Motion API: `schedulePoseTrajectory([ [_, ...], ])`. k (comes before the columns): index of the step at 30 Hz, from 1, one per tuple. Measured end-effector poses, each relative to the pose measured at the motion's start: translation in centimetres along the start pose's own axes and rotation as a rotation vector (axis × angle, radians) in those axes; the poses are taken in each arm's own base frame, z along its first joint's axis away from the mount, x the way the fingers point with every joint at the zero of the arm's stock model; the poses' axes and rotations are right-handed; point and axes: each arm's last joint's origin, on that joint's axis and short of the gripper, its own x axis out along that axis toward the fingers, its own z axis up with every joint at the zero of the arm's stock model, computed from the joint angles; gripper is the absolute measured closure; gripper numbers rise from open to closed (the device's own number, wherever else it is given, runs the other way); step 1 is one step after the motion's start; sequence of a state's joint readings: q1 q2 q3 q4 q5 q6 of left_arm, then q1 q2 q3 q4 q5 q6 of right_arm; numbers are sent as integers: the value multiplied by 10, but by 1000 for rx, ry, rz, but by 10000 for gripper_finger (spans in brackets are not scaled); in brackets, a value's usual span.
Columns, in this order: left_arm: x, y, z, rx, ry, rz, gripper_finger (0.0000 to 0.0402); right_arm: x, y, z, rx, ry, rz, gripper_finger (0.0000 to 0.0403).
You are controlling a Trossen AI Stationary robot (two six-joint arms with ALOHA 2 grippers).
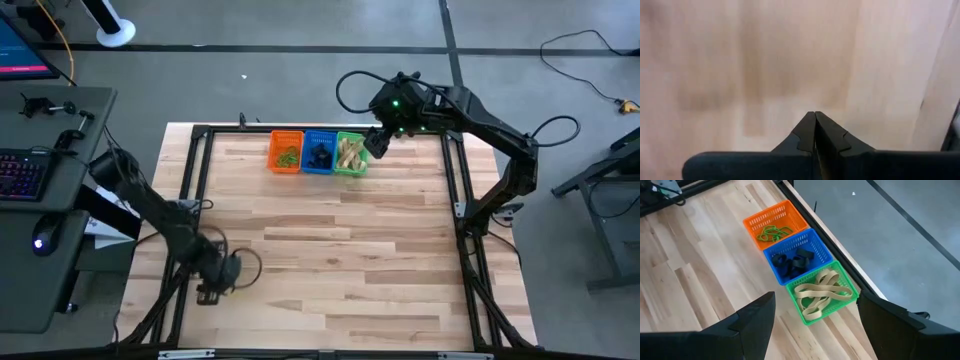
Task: Sort rubber bands into baskets
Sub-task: Put the black rubber band into the blue bin
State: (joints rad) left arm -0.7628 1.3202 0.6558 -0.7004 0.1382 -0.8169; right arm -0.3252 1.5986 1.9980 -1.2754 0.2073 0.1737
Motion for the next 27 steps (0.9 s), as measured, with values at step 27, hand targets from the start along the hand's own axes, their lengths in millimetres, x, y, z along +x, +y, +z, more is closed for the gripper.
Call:
schedulePoseTrajectory([
  [27, -8, -24, -21, -13, 104, 13, 243, 0, -1, 0, -50, 0, -1, 133],
])
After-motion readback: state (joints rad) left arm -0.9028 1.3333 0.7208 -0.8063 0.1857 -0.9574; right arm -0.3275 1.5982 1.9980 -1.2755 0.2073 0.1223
